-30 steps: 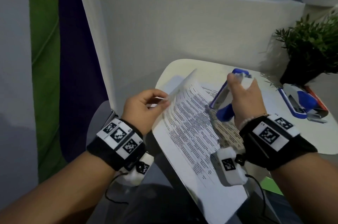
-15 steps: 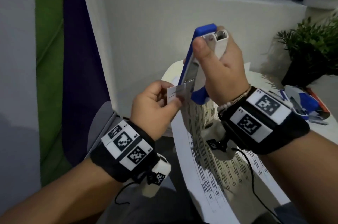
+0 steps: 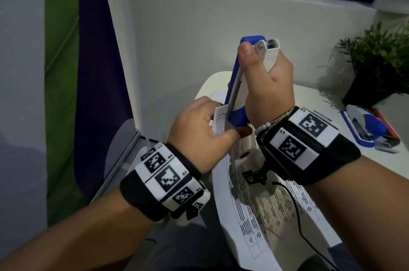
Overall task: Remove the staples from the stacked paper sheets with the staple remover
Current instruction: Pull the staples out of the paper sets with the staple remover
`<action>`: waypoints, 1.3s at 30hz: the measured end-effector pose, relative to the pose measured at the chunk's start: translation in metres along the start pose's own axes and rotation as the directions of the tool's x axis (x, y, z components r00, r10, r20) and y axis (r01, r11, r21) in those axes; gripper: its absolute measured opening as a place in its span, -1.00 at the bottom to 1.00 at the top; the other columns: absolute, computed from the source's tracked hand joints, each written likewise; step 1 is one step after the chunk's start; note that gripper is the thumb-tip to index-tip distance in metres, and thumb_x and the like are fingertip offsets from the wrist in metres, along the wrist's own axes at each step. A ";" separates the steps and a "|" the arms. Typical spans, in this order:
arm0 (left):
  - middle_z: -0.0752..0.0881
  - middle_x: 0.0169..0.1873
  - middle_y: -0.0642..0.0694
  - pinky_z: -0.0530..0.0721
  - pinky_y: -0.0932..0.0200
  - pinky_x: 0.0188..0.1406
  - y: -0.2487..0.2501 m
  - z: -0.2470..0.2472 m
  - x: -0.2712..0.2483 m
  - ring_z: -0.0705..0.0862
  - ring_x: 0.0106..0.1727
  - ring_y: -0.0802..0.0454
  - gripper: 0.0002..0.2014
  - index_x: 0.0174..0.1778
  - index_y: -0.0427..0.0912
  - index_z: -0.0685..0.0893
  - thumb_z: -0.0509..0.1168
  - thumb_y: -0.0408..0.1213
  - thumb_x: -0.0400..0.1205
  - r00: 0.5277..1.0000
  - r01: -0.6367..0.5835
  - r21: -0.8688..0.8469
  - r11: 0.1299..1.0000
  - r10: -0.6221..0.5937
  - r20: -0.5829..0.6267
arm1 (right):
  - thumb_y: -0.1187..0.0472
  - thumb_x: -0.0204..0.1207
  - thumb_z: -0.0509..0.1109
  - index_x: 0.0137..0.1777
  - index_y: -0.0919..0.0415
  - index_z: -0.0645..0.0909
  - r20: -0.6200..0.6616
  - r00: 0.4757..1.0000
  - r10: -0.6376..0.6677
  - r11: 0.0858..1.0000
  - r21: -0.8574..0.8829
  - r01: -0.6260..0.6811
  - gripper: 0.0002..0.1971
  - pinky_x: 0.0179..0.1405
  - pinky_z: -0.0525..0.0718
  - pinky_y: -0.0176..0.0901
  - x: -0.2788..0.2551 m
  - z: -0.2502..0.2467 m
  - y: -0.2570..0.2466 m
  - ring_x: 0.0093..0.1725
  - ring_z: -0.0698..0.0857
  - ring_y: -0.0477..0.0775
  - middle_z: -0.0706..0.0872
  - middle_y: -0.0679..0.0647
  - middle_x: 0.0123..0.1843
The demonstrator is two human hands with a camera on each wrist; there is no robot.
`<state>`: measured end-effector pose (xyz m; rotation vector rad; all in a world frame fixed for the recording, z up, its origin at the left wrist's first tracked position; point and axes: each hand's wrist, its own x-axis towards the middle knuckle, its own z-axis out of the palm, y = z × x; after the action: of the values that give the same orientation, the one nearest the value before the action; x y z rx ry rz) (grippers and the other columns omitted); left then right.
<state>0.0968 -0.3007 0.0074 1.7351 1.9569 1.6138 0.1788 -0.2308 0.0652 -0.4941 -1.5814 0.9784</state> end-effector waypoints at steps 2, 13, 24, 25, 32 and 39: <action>0.53 -0.43 0.15 0.42 0.36 -0.46 -0.002 0.001 -0.001 0.53 -0.39 0.19 -0.67 -0.43 0.01 0.57 0.44 0.19 0.25 1.000 -0.013 0.032 0.999 0.013 0.012 | 0.04 0.48 0.31 -0.38 -0.06 0.38 0.001 1.000 0.017 1.000 -0.011 -0.017 -0.77 -0.41 0.39 -0.45 -0.001 0.002 0.001 -0.54 0.43 -0.28 0.45 -0.29 -0.61; 0.74 -0.06 0.02 0.73 -0.15 0.02 -0.042 -0.002 0.010 0.74 -0.02 0.00 -0.57 -0.09 0.19 0.54 0.51 -0.44 0.40 0.910 0.413 -0.314 0.855 -0.405 0.094 | -0.12 0.51 0.28 -0.18 -0.02 0.42 -0.292 0.934 0.207 0.977 0.102 -0.185 -0.79 -0.28 0.58 -0.34 0.015 -0.027 0.005 -0.43 0.52 -0.26 0.49 -0.19 -0.37; 0.76 -0.05 0.00 0.70 -0.13 0.12 -0.081 -0.006 0.023 0.74 -0.01 -0.01 -0.68 -0.11 0.05 0.59 0.45 -0.46 0.42 0.749 0.569 -0.412 0.712 -0.655 -0.098 | 0.07 0.60 0.29 0.21 0.00 0.33 -0.489 0.872 -0.030 0.994 -0.106 -0.025 -0.74 -0.38 0.49 -0.65 -0.029 -0.062 0.028 -0.38 0.60 -0.55 0.51 -0.20 -0.17; 0.76 -0.05 -0.01 0.70 -0.14 0.12 -0.083 -0.005 0.023 0.75 -0.01 -0.02 -0.69 -0.10 0.04 0.59 0.44 -0.46 0.42 0.740 0.577 -0.419 0.701 -0.666 -0.097 | -0.01 0.52 0.28 0.19 -0.06 0.30 -0.480 0.874 -0.079 0.992 -0.121 0.023 -0.69 -0.33 0.49 -0.66 -0.032 -0.065 0.027 -0.34 0.61 -0.55 0.53 -0.23 -0.17; 0.68 -0.24 0.10 0.72 0.16 -0.16 -0.071 0.007 0.012 0.68 -0.21 0.13 -0.66 -0.30 0.11 0.52 0.44 -0.46 0.45 0.889 0.437 -0.169 0.884 -0.452 -0.068 | 0.09 0.57 0.34 0.09 0.15 0.30 -0.117 0.977 0.178 0.925 -0.318 -0.207 -0.72 -0.58 0.45 -0.61 -0.030 -0.059 0.041 -0.55 0.57 -0.38 0.54 -0.18 -0.37; 0.67 -0.25 0.00 0.37 0.49 -0.19 -0.067 0.000 -0.004 0.46 -0.16 0.14 -0.73 -0.36 -0.16 0.67 0.06 -0.44 0.28 0.888 -0.356 0.162 0.920 0.279 0.366 | -0.20 0.52 0.33 0.28 0.13 0.43 -0.154 0.856 0.493 0.774 -0.371 -0.512 -0.51 -0.11 0.59 -0.12 -0.023 -0.068 0.078 -0.09 0.66 0.02 0.65 0.01 -0.05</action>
<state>0.0528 -0.2912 -0.0425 2.3452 1.8164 1.0868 0.2343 -0.1821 -0.0110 -1.2769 -1.6441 1.0192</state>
